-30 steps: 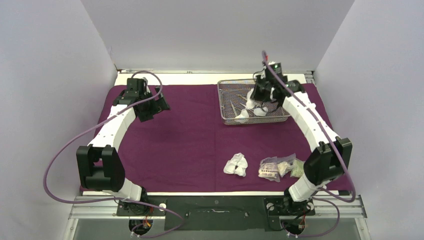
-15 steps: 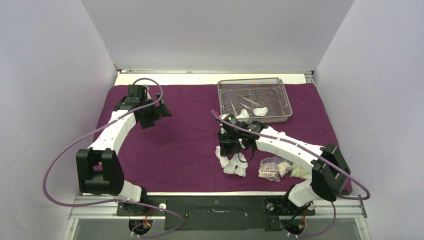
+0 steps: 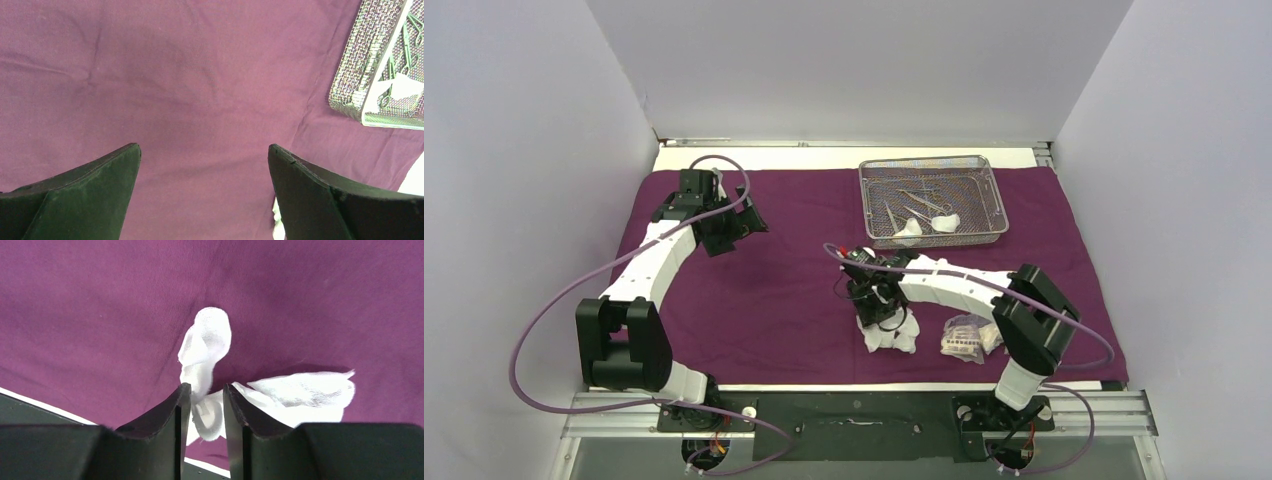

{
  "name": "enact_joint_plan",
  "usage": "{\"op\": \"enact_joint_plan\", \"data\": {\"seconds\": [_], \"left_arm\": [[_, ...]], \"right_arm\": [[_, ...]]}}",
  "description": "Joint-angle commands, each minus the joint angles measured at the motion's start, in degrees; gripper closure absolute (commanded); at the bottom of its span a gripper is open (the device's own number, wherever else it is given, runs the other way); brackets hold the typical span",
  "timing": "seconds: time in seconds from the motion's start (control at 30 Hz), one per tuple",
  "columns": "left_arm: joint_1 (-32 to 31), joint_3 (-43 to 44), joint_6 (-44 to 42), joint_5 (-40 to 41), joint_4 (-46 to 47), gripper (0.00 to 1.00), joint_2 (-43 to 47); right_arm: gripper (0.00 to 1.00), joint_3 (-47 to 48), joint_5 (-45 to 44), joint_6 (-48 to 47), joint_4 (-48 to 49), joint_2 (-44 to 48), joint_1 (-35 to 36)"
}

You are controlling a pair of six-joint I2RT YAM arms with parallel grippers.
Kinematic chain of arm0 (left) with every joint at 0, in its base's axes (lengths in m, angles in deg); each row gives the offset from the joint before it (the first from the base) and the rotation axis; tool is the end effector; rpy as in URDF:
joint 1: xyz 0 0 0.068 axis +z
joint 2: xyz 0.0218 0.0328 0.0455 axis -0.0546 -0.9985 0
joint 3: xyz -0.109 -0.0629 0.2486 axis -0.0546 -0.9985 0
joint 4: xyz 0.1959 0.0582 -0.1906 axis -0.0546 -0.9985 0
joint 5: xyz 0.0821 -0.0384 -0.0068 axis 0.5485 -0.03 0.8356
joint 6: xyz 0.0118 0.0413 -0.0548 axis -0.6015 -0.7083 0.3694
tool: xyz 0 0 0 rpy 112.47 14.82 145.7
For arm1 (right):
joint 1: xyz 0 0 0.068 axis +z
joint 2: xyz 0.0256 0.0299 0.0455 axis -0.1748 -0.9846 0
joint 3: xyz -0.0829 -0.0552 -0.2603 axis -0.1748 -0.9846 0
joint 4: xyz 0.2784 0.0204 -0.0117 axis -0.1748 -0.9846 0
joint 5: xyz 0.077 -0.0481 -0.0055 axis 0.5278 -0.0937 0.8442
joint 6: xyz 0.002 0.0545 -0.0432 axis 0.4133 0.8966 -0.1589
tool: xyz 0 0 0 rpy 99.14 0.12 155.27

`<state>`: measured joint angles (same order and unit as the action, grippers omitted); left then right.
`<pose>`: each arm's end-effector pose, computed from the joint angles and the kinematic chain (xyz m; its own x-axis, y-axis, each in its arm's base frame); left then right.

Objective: Open and lay out the surgical kit
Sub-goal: Place the medical item in the surgical kit, then adjust the medical item in the container.

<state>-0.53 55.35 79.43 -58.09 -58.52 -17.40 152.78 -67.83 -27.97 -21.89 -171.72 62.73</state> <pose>0.3377 -0.0317 0.2455 -0.7762 -0.4632 -0.4278 -0.2756 0.8594 -0.4306 0.2045 0.2759 0.1577 -0.9113 -0.3566 -0.2060 -0.3980 0.8912 0.2179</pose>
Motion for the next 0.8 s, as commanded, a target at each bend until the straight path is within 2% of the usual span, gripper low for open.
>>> {"op": "enact_joint_plan", "data": {"seconds": [0.0,0.1,0.2,0.27,0.4,0.47,0.6,0.77], "left_arm": [[-0.2,1.64,0.05,-0.47,1.74,0.04,0.81],[-0.12,1.83,-0.18,-0.17,1.51,0.04,0.62],[-0.12,2.0,-0.48,0.5,1.31,0.04,0.65],[-0.01,2.22,-0.65,1.01,1.26,0.04,0.69],[0.05,3.0,-1.08,2.05,1.01,0.04,1.07],[0.14,3.25,-1.08,2.17,0.96,0.04,1.05],[0.15,3.63,-0.53,2.13,0.96,0.04,0.66],[0.15,4.02,-0.08,2.38,0.76,0.04,-0.35]], "right_arm": [[0.67,6.01,-4.66,-0.51,-3.22,1.75,0.51],[0.57,9.53,-7.7,-1.37,-5.83,3.63,0.3],[0.54,14.3,-9.88,-2.67,-8.15,5.33,-0.91],[0.54,16.37,-10.34,-3.46,-7.66,6.2,-3.68],[0.51,19.78,-13.56,-2.9,-5.36,5.4,-14.05],[0.49,23.53,-16.76,-1.15,-6.9,1.61,-18.58],[0.48,33.07,-17.77,0.95,-11.26,-7.32,-26.11],[0.46,41.97,-13.83,-2.68,-12.05,-18.34,-29.66]]}}
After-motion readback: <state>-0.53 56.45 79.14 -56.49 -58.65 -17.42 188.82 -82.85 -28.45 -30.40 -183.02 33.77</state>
